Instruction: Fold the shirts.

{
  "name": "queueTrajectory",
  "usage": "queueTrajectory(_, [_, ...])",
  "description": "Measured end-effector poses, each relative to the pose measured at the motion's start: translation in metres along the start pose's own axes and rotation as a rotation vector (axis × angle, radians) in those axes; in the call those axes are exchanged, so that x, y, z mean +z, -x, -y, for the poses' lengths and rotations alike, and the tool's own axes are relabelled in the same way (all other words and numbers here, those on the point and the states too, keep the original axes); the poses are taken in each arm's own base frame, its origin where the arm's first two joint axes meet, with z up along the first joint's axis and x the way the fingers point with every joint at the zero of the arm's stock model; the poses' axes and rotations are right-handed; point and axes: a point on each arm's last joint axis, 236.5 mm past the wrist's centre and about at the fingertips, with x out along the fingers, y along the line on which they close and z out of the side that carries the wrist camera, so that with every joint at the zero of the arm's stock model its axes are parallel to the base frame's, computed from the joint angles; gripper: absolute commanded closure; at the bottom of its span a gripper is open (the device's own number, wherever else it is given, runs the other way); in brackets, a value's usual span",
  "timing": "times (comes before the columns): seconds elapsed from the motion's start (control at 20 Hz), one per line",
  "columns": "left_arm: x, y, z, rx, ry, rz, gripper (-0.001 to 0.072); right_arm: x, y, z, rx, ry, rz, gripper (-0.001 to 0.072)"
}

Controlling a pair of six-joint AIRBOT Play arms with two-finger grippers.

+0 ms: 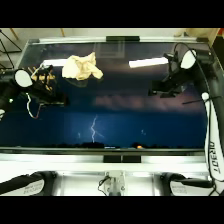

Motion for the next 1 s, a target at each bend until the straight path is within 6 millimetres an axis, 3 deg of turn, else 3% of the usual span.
queueTrajectory(0.35, [0.001, 0.0, 0.001, -0.005, 0.001, 0.004, -0.0004, 0.0, 0.0, 0.0, 0.0, 0.0, 0.001, 0.0044])
queueTrajectory(0.45, [0.013, 0.0, 0.007, -0.028, 0.014, 0.056, -0.0006, 0.004, 0.0, 0.0, 0.002, 0.0, 0.017, 0.0045])
queueTrajectory(0.65, [0.049, -0.002, 0.018, -0.085, 0.073, 0.191, -0.0002, 0.016, 0.001, -0.002, 0.006, 0.0, 0.067, 0.0044])
queueTrajectory(0.75, [0.072, -0.008, 0.019, -0.104, 0.102, 0.268, 0.007, 0.025, 0.001, -0.002, 0.01, 0.0, 0.108, 0.0044])
queueTrajectory(1.0, [0.164, -0.045, -0.01, -0.103, 0.19, 0.43, 0.0067, 0.042, 0.004, -0.004, 0.018, 0.0, 0.181, 0.0044])
